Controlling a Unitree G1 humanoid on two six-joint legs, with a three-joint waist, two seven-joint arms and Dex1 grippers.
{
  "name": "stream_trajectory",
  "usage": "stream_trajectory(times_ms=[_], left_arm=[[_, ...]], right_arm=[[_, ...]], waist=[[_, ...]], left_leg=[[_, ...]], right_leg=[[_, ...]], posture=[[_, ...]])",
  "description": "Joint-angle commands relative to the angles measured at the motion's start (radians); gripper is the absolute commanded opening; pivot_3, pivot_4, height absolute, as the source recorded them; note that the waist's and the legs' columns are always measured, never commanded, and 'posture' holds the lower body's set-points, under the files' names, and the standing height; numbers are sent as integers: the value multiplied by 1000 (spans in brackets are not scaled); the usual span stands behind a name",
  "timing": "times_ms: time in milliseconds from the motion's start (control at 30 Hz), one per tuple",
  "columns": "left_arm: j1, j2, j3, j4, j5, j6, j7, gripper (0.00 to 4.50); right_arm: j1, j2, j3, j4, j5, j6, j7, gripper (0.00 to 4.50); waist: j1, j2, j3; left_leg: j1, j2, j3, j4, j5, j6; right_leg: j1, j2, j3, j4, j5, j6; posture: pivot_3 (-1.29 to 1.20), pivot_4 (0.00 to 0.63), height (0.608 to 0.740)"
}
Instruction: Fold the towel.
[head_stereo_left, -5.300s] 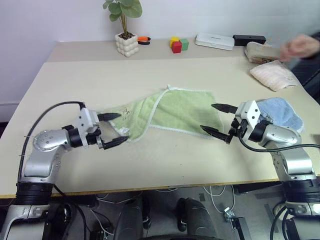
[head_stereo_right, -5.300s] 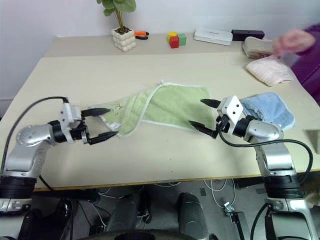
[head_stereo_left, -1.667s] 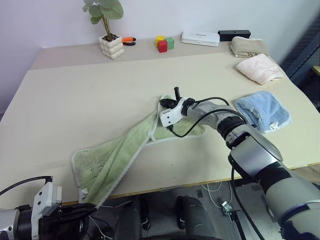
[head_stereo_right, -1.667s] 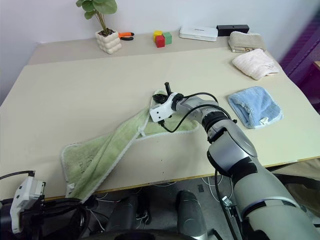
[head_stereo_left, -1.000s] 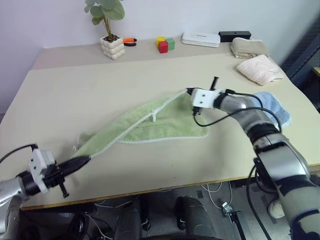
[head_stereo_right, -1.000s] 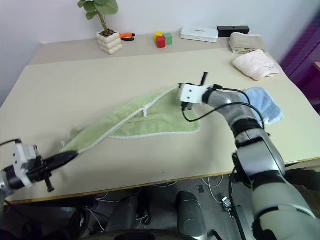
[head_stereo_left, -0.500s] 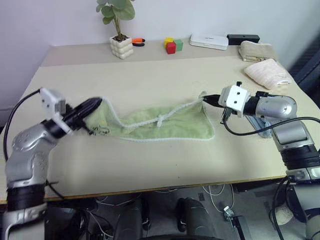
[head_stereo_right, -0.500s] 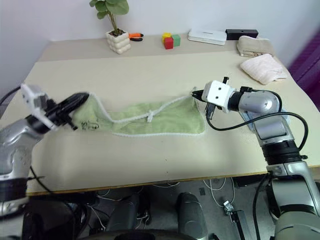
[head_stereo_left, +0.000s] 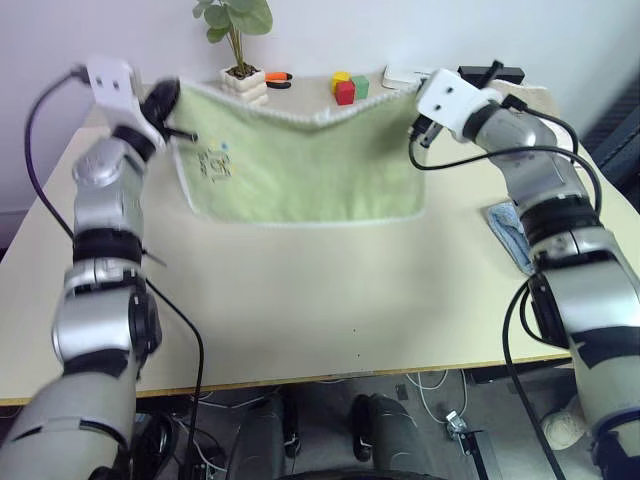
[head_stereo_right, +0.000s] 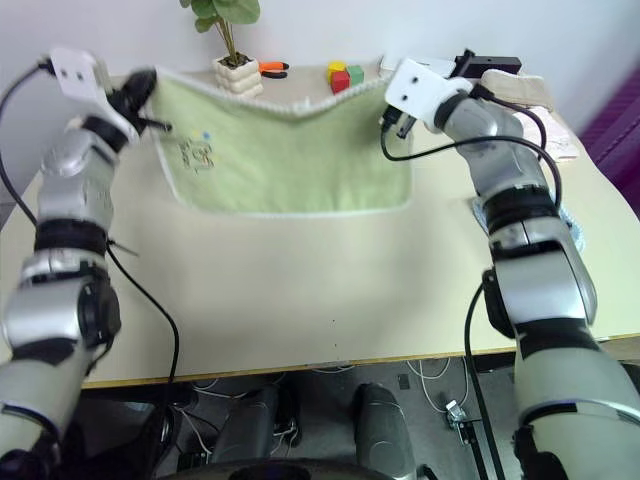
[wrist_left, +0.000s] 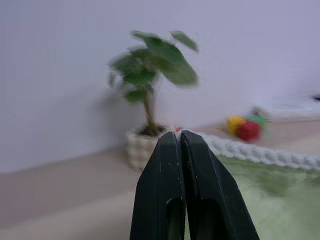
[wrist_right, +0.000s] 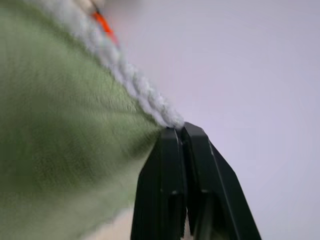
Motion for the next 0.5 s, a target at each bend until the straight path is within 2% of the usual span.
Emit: stream_trajectory(times_ms=[33, 100, 233, 333, 433, 500], left_arm=[[-104, 58, -3, 78, 41, -151, -37, 0], [-112, 76, -2, 93, 34, -195, -115, 0], [-12, 105, 23, 28, -39, -207, -343, 0], [118, 119, 28, -52, -87, -184, -493, 0], [332, 148, 20, -179, -138, -141, -691, 0], [421, 161, 25, -241, -159, -113, -750, 0]], right_arm=[[-100, -31, -8, 57, -41, -54, -124, 51], [-107, -58, -14, 60, -45, -74, -139, 51], [20, -130, -31, -71, 2, -150, -19, 51], [183, -177, -65, -257, 96, -163, 136, 51], [453, -223, -95, -538, 223, -81, 306, 51], [583, -259, -101, -668, 262, -31, 397, 51]], waist=[[-1, 0, 0], [-1, 0, 0], [-2, 0, 0], [-11, 0, 0], [-22, 0, 0], [-23, 0, 0]], left_leg=[[-1, 0, 1, -2, 0, 0], [1, 0, 6, -6, 0, 0], [6, 0, 10, -10, 0, 0], [9, 0, 10, -9, 0, 0], [9, 1, 9, -8, 0, 0], [10, 1, 8, -8, 0, 0]], right_leg=[[-1, 0, 0, -1, 0, 0], [-2, -1, 1, -2, -1, 2], [1, -1, 1, -2, -3, 4], [5, -1, 1, -2, -3, 4], [5, -1, 1, -1, -3, 4], [6, -1, 1, -1, -3, 5]], posture=[[0, 150, 740], [0, 150, 740], [0, 150, 740], [0, 150, 740], [0, 150, 740], [0, 150, 740]])
